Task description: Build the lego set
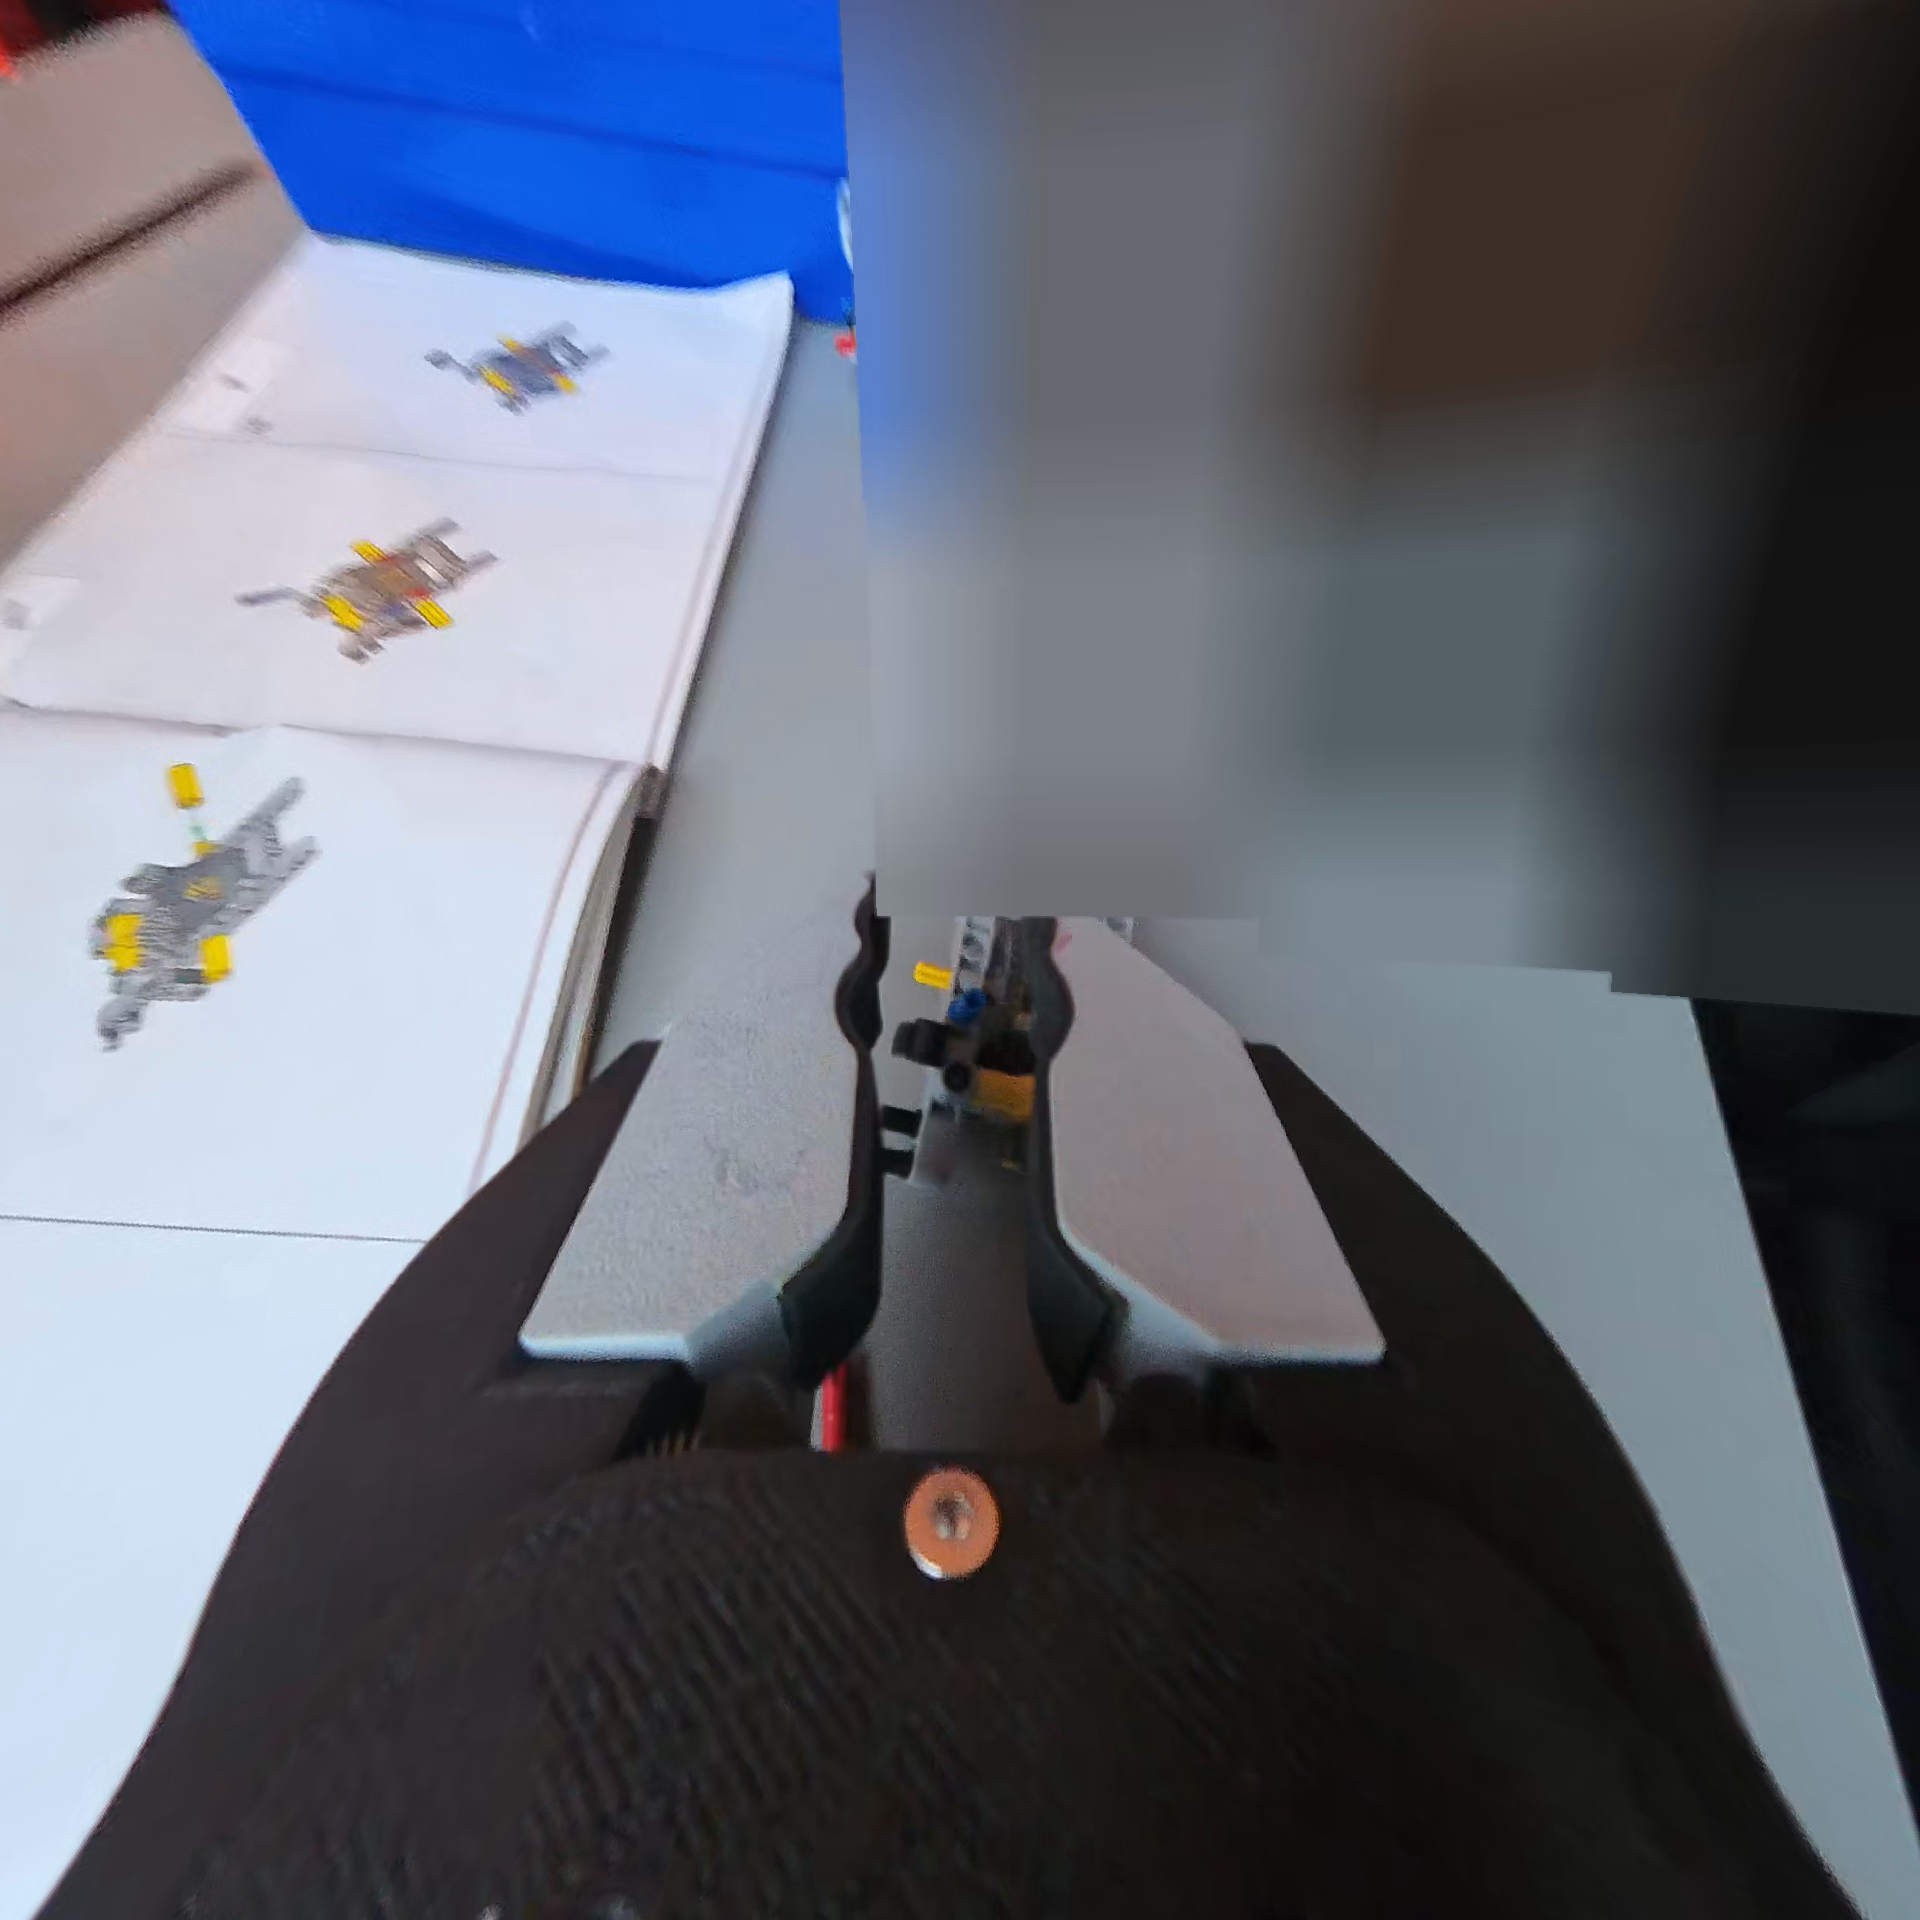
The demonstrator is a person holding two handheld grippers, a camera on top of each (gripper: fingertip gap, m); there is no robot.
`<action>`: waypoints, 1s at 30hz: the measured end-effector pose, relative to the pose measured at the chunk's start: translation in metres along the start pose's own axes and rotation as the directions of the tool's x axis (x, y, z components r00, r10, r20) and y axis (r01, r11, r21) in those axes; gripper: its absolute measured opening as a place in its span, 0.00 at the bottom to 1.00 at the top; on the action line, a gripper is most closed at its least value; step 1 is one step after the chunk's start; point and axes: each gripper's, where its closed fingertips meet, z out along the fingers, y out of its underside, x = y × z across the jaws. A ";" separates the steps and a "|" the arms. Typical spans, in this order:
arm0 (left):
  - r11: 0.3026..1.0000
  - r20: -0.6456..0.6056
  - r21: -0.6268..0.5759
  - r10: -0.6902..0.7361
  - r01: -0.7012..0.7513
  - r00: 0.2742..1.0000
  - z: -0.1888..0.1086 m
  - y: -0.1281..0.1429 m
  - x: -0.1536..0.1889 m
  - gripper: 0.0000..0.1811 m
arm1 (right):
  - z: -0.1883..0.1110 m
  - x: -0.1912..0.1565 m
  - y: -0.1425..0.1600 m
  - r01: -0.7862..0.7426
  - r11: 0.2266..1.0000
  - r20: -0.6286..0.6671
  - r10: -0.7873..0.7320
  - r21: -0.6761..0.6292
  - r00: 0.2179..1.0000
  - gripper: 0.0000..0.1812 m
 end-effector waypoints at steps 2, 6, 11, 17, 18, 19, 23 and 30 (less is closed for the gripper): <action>0.998 -0.042 -0.060 0.004 -0.006 0.999 0.004 0.008 0.003 0.13 | 0.006 -0.001 0.005 0.069 0.996 -0.038 -0.071 -0.061 0.997 0.01; 0.995 -0.046 -0.096 0.036 -0.040 0.998 0.007 0.010 0.000 0.09 | 0.020 -0.005 0.016 0.139 0.976 -0.064 -0.152 -0.169 0.986 0.01; 0.991 -0.108 -0.131 0.025 -0.039 0.994 0.013 0.011 0.000 0.12 | 0.028 -0.010 0.013 0.152 0.966 -0.053 -0.166 -0.210 0.985 0.01; 0.973 -0.165 -0.220 0.028 -0.065 0.986 0.017 0.022 0.002 0.08 | 0.028 -0.007 0.010 0.169 0.948 -0.078 -0.196 -0.269 0.978 0.01; 0.973 -0.176 -0.219 0.028 -0.067 0.984 0.017 0.022 0.004 0.07 | 0.029 -0.006 0.011 0.172 0.942 -0.084 -0.203 -0.288 0.976 0.01; 0.973 -0.184 -0.218 0.029 -0.070 0.982 0.017 0.022 0.005 0.05 | 0.030 -0.006 0.011 0.178 0.938 -0.090 -0.213 -0.298 0.973 0.01; 0.977 -0.207 -0.207 0.012 -0.056 0.978 0.017 0.022 0.008 0.05 | 0.034 -0.008 0.012 0.216 0.911 -0.097 -0.265 -0.351 0.959 0.01; 0.981 -0.194 -0.181 0.039 -0.075 0.980 0.017 0.021 0.007 0.08 | 0.038 -0.010 0.019 0.266 0.857 -0.057 -0.322 -0.442 0.945 0.01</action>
